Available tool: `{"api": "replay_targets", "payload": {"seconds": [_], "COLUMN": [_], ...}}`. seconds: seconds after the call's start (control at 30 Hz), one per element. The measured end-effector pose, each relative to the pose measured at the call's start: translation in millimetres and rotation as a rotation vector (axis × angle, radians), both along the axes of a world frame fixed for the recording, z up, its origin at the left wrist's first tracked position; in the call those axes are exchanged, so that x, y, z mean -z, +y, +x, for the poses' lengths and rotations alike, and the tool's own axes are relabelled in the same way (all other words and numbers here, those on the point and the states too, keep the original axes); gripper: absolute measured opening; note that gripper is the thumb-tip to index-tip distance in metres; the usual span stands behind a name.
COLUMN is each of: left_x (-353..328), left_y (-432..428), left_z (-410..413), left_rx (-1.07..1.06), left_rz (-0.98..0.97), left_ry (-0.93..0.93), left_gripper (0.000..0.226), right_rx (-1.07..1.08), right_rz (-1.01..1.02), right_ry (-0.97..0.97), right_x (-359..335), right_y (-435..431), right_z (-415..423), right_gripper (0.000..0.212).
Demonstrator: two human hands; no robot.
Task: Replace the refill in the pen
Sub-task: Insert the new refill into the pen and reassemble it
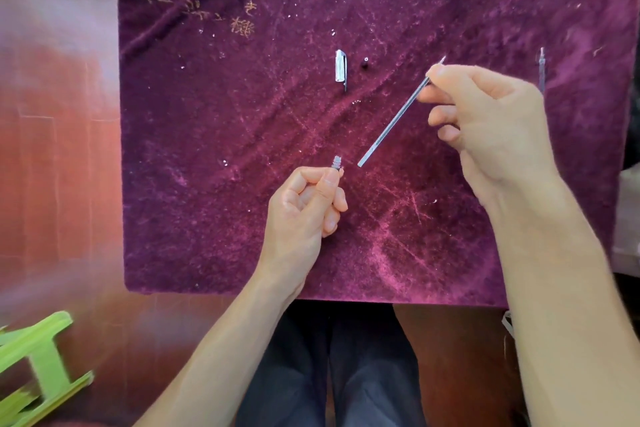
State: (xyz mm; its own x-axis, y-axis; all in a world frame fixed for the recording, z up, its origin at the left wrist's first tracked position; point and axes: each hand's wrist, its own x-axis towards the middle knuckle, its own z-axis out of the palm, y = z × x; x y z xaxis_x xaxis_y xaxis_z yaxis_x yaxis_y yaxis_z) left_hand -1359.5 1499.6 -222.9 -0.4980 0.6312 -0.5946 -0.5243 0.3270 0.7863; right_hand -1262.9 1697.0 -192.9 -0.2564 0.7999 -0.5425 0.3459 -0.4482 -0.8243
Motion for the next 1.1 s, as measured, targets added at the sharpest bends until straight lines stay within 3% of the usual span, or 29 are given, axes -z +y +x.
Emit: {"api": "replay_targets", "payload": {"seconds": [0.33,0.93,1.1], "left_x": [-0.2,1.3,0.4], "left_y": [-10.7,-3.2,-2.0], "left_z": [-2.1,1.9,3.5], "left_rx": [-0.006,0.029,0.083], "left_rz": [-0.035,0.002,-0.007], "left_ry": [0.04,0.039,0.08], "left_gripper": [0.019,0.015,0.013], "right_rx": [0.124,0.076,0.006], "right_rz": [-0.183,-0.113,-0.105], "right_ry": [0.086,0.078,0.176], "right_x": [5.9,9.8,2.4], "right_y": [-30.7,-16.5,-11.3], "right_z": [-9.3,2.8,1.2], "right_gripper": [0.017,0.025,0.024]}}
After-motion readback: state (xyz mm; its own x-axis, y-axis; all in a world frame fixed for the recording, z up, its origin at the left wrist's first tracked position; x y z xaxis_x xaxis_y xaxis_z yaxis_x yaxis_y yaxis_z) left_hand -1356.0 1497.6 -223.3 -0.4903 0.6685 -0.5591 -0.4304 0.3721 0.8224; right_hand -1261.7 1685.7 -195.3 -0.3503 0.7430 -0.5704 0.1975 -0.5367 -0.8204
